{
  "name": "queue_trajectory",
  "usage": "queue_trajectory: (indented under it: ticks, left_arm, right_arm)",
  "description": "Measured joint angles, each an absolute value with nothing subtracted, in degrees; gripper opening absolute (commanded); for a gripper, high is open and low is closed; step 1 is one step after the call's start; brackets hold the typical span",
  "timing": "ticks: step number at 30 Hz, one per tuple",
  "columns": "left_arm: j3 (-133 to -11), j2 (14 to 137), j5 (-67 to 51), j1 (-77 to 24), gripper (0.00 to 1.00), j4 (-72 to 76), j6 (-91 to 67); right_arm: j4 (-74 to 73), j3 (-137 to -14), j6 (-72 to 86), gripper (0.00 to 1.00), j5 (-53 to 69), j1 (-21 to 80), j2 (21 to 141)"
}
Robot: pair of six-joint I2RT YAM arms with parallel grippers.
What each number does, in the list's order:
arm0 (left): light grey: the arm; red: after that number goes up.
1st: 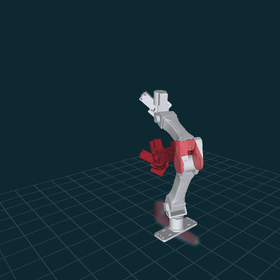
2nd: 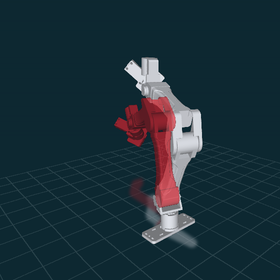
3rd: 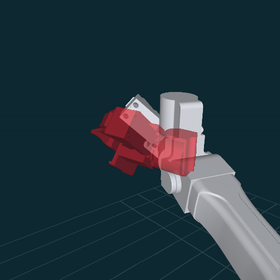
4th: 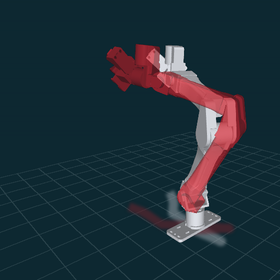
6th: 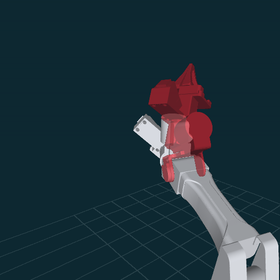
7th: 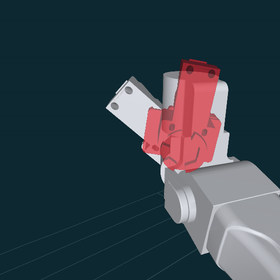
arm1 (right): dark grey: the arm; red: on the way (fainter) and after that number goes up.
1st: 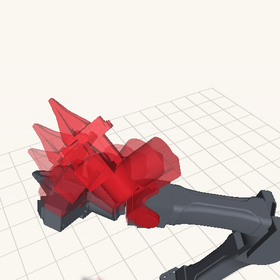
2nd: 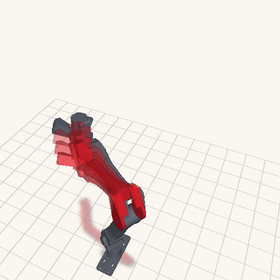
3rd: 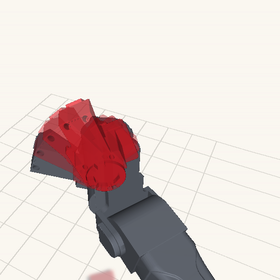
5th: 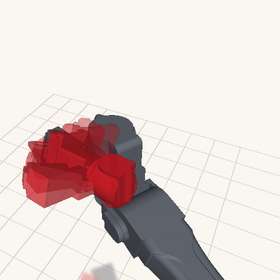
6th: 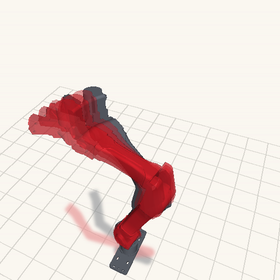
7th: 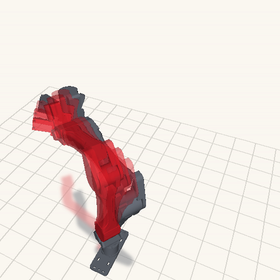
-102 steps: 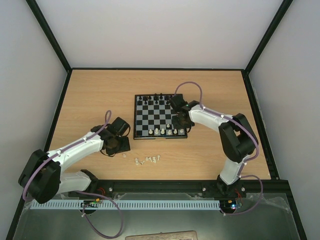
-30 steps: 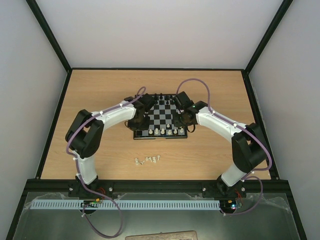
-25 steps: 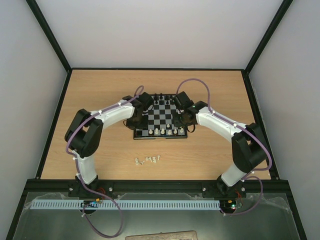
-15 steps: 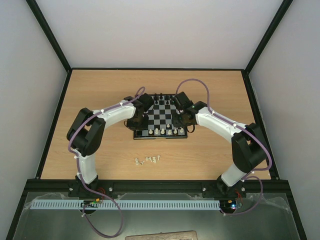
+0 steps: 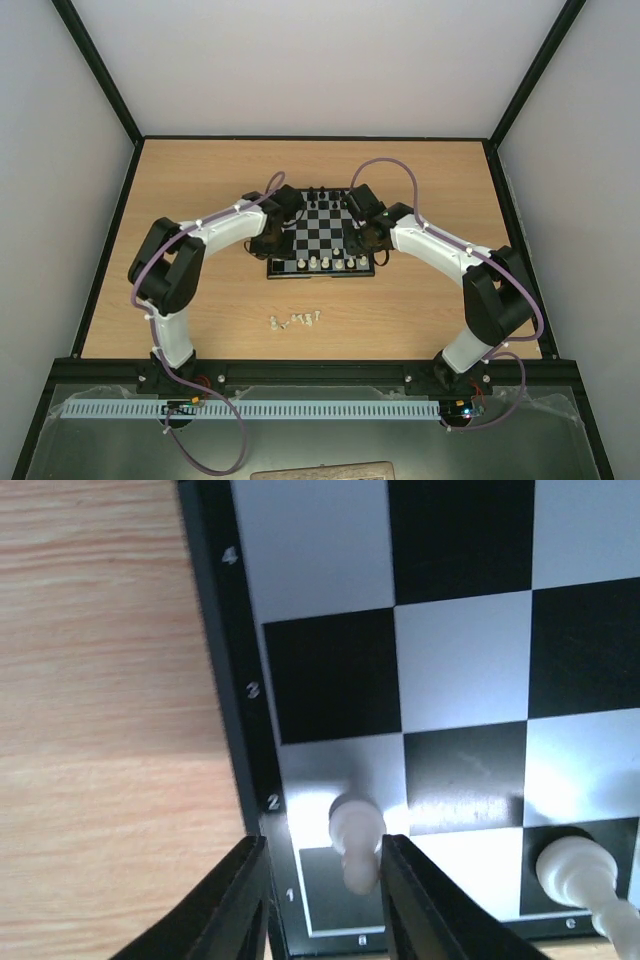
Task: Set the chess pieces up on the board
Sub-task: Place the chess piece on the chessboard, then pick up the chess piece at the center of the board.
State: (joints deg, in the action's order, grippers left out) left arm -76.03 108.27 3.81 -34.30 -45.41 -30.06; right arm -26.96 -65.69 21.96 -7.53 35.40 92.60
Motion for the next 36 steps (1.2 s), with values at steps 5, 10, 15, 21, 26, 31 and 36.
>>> queue_trajectory:
  ticks: [5,10,15,21,26,31,36]
  left_arm:
    - [-71.26,100.6,3.9,-34.44,0.5,-45.32,-31.05]
    - [-62.98,85.36,2.98,-35.27,0.55,-45.04,-33.54]
    - [-55.61,71.72,2.63,-36.1,0.61,-44.82,-36.69]
    - [-46.78,59.61,2.28,-36.1,0.91,-43.88,-40.05]
    - [-44.18,45.65,2.35,-36.36,0.99,-43.51,-42.09]
    - [-45.23,32.05,3.86,-36.38,0.99,-43.35,-44.31]
    - [-46.13,26.11,5.72,-36.42,0.99,-44.31,-46.13]
  right_arm:
    - [-26.94,-65.69,21.93,0.27,-7.55,35.53,92.6]
    - [-26.83,-65.67,21.87,0.27,-7.51,35.83,92.58]
    - [-26.83,-65.84,21.82,0.28,-6.22,38.92,92.58]
    - [-26.55,-68.66,22.04,0.39,-2.37,52.45,92.58]
    - [-26.68,-71.7,22.96,0.37,-1.91,62.41,95.31]
    - [-26.98,-76.53,24.05,0.33,-2.55,69.71,103.88]
    - [-28.03,-79.31,25.08,0.33,-3.49,72.75,110.19]
